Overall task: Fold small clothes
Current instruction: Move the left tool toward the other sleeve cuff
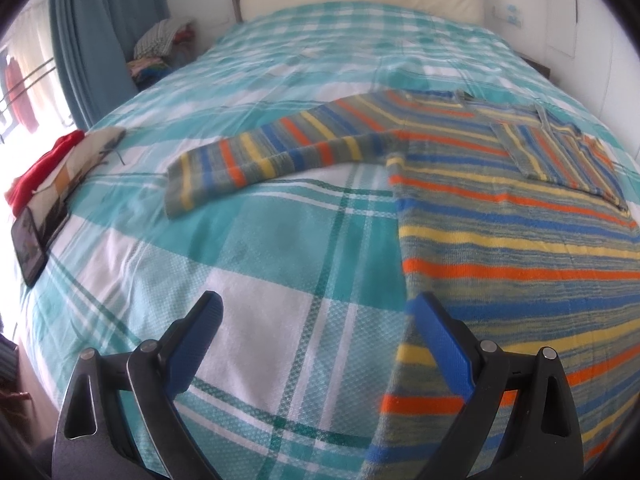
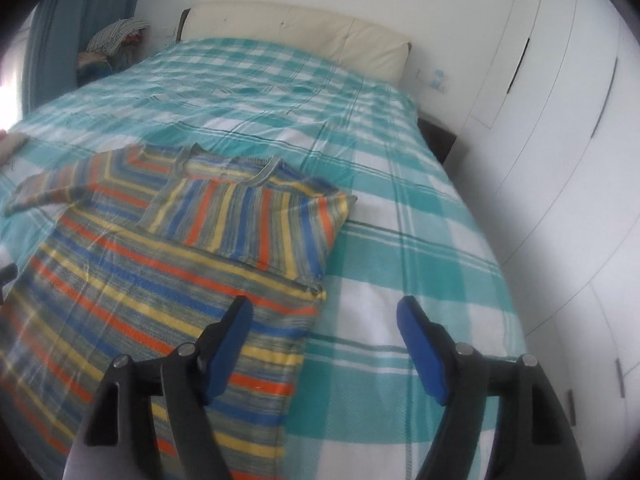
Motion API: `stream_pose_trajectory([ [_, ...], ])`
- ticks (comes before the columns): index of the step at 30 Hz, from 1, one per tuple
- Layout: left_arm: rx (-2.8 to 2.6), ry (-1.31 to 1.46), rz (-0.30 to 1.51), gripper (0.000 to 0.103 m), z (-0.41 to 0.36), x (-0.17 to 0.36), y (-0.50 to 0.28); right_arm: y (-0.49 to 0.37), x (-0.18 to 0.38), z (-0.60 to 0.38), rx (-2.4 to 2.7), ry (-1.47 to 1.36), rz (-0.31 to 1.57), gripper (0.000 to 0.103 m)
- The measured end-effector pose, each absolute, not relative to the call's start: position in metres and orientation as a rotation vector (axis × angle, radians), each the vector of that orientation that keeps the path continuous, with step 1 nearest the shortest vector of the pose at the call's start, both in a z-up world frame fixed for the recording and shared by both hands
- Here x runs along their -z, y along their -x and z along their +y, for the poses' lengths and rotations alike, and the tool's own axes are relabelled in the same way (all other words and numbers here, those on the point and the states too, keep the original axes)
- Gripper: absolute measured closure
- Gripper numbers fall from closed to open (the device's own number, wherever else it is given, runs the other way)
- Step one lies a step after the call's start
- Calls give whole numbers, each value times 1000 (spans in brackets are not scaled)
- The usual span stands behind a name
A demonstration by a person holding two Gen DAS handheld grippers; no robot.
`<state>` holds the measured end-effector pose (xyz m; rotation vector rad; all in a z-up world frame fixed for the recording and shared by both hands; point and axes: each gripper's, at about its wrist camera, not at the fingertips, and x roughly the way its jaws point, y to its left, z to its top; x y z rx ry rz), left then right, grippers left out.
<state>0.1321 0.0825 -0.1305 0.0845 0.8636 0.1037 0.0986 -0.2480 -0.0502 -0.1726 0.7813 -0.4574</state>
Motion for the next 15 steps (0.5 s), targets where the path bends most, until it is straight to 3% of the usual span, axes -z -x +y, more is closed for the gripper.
stream_pose_trajectory([
  [15, -112, -47, 860, 6, 91, 127, -132, -77, 37, -226, 603, 286, 737, 29],
])
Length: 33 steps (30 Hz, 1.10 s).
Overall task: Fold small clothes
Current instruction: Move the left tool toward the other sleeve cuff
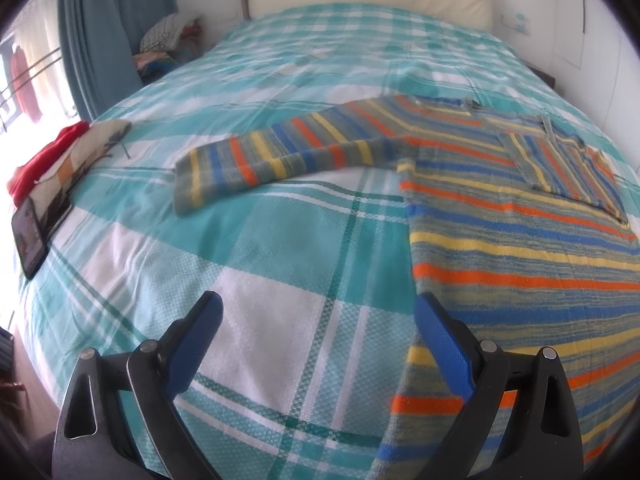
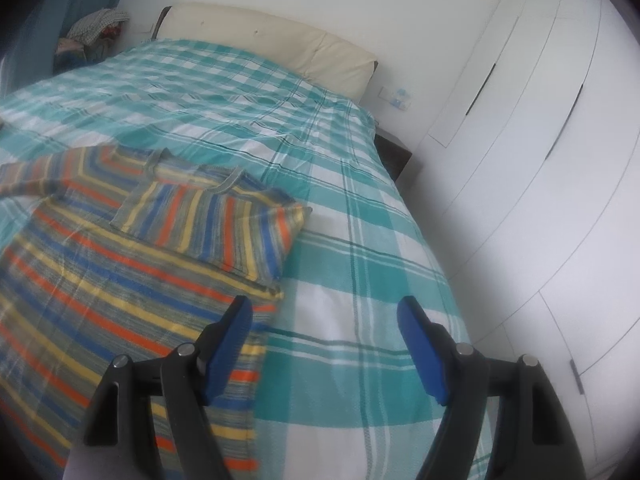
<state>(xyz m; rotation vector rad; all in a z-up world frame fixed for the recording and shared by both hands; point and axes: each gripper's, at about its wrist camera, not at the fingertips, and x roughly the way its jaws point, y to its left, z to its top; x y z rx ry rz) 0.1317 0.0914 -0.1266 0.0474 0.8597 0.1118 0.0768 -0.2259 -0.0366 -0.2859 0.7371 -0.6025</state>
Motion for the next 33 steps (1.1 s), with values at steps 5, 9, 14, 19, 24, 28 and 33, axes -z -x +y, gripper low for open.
stream_pose_trajectory([
  [5, -113, -47, 859, 6, 91, 126, -132, -75, 36, -224, 609, 292, 734, 29],
  [9, -112, -47, 860, 6, 91, 127, -132, -74, 35, -221, 619, 308, 726, 29],
  [14, -112, -48, 860, 6, 92, 126, -132, -73, 35, -221, 618, 305, 727, 28],
  [19, -113, -46, 859, 6, 92, 126, -132, -72, 33, -219, 615, 300, 726, 28],
  [24, -114, -47, 861, 6, 92, 126, -132, -70, 31, -217, 613, 302, 721, 28],
  [28, -115, -47, 862, 6, 92, 127, -132, -70, 30, -217, 612, 303, 719, 28],
  [33, -117, -47, 866, 6, 94, 128, -132, -70, 30, -217, 612, 304, 718, 28],
])
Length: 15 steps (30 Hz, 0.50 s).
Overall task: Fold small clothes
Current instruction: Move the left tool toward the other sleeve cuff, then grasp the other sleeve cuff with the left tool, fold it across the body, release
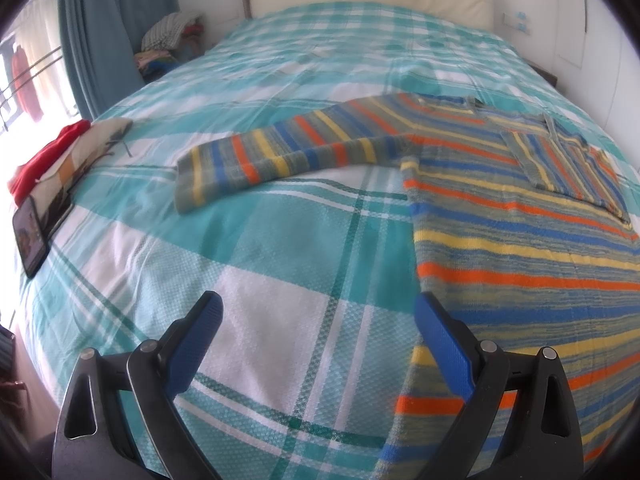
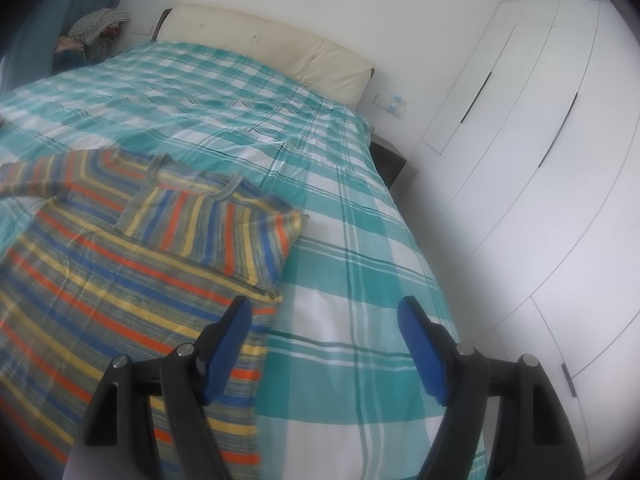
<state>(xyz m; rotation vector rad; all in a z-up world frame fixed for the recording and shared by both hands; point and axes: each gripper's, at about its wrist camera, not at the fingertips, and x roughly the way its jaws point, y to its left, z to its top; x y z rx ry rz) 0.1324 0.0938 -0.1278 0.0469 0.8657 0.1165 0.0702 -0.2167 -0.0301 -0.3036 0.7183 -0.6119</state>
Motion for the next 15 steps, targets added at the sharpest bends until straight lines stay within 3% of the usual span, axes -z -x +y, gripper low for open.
stream_pose_trajectory([
  [10, -105, -23, 889, 6, 100, 130, -135, -68, 28, -219, 579, 266, 713, 28],
  [15, -76, 205, 922, 6, 164, 114, -150, -53, 45, -219, 506, 229, 706, 25],
])
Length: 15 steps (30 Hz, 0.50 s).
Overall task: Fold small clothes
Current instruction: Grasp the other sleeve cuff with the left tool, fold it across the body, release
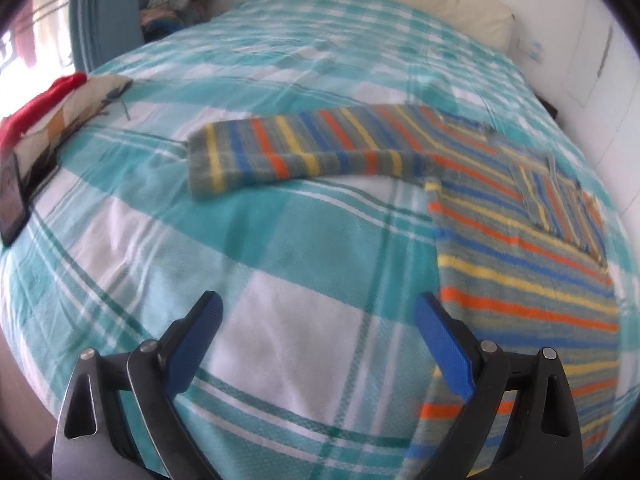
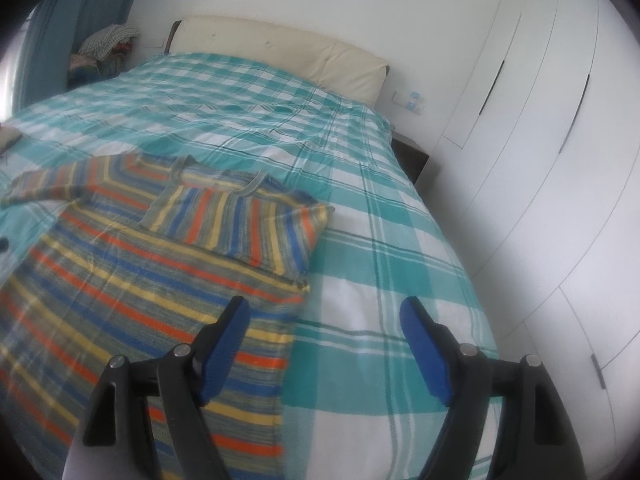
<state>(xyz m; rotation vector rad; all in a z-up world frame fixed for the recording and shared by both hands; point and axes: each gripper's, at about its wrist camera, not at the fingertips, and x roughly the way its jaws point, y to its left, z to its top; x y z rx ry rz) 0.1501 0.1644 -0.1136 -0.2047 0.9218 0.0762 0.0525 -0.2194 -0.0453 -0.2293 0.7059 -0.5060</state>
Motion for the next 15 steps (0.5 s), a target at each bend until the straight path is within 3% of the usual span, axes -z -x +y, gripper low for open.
stream_pose_trajectory([
  [4, -91, 467, 902, 6, 248, 99, -182, -39, 68, -218, 469, 231, 730, 25],
  [9, -137, 557, 988, 8, 305, 116, -250, -32, 88, -220, 448, 173, 761, 25],
  [10, -146, 548, 1011, 10, 307, 123, -262, -30, 91, -220, 447, 164, 764, 25],
  [12, -165, 511, 1068, 27, 304, 138, -283, -28, 95, -218, 443, 155, 767, 25],
  [15, -200, 437, 1104, 38, 290, 153, -301, -25, 97, -212, 440, 170, 762, 25],
])
